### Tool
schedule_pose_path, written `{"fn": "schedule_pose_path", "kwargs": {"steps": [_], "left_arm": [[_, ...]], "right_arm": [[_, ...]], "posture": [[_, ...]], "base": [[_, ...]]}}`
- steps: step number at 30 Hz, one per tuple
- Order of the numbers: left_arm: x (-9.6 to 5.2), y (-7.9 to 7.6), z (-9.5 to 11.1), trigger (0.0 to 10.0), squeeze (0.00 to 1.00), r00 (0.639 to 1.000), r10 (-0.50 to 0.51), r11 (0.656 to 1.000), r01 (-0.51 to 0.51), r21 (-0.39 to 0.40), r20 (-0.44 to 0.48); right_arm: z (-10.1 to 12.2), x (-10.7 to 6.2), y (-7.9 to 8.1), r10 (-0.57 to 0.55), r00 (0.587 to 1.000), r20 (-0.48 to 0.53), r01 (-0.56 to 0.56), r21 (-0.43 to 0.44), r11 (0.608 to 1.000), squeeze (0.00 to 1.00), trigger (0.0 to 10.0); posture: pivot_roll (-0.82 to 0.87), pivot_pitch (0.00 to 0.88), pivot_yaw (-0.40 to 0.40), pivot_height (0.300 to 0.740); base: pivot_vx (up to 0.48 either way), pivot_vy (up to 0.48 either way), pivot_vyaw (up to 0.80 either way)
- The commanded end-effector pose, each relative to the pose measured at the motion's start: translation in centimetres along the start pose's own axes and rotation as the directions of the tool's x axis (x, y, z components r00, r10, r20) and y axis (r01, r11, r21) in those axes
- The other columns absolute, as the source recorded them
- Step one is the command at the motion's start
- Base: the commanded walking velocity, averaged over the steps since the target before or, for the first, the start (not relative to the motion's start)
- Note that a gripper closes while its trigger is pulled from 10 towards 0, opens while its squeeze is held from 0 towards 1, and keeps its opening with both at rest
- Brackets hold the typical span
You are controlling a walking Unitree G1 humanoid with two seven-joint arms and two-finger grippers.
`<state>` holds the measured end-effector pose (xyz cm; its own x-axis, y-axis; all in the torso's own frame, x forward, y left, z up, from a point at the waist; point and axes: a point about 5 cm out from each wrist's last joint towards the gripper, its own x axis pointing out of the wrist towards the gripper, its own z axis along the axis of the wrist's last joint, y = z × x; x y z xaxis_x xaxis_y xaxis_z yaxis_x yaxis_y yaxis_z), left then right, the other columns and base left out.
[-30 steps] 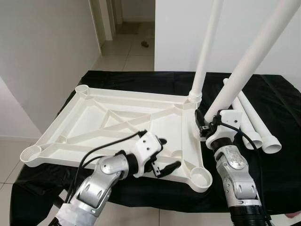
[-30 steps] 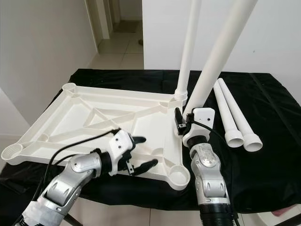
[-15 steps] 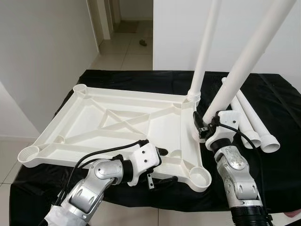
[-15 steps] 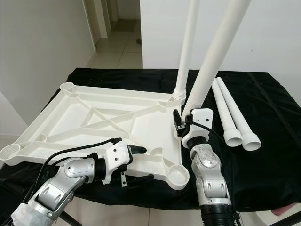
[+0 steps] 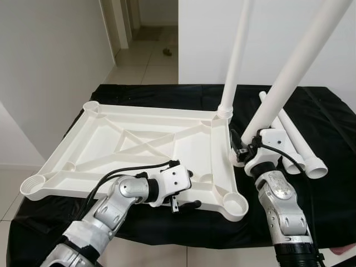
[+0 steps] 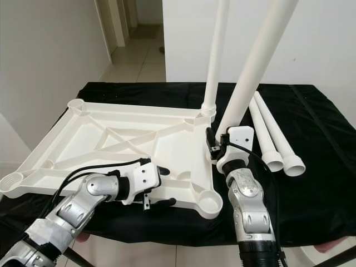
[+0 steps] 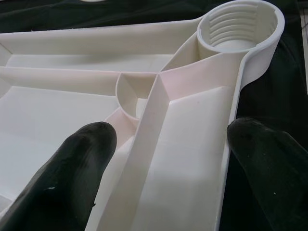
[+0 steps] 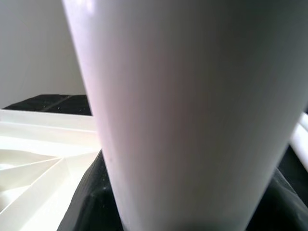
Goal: Building children table
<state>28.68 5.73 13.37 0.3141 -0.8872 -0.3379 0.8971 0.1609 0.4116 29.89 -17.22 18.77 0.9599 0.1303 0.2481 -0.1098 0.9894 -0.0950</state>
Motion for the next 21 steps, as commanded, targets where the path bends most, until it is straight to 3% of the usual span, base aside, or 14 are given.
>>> {"fn": "schedule_pose_path", "kwargs": {"steps": [1,5,16,21], "left_arm": [[0.0,0.5,-0.6,10.0,0.0,0.996,0.083,0.997,-0.083,0.005,-0.038],[0.4,1.1,-1.4,10.0,0.0,0.99,0.121,0.992,-0.117,0.048,-0.073],[1.0,2.1,-1.8,10.0,0.0,0.979,0.189,0.981,-0.183,0.07,-0.082],[1.5,3.3,-1.4,10.0,0.0,0.967,0.247,0.967,-0.242,0.079,-0.065]], "right_arm": [[0.2,-0.2,-0.1,-0.005,1.0,0.003,0.005,0.0,1.0,0.0,10.0],[0.1,-0.2,0.0,-0.009,1.0,0.002,0.009,0.003,1.0,0.0,10.0],[0.7,-0.4,0.6,0.013,1.0,0.021,-0.014,0.045,0.999,0.0,10.0],[0.2,-1.0,1.8,0.083,0.996,-0.027,-0.081,0.055,0.995,0.0,10.0]], "posture": [[-0.09,0.008,0.075,0.74],[-0.09,0.01,0.078,0.74],[-0.09,0.022,0.079,0.74],[-0.09,0.033,0.071,0.74]], "base": [[0.0,0.0,0.0],[0.0,0.0,0.0],[0.0,0.0,0.0],[0.0,0.0,0.0]]}}
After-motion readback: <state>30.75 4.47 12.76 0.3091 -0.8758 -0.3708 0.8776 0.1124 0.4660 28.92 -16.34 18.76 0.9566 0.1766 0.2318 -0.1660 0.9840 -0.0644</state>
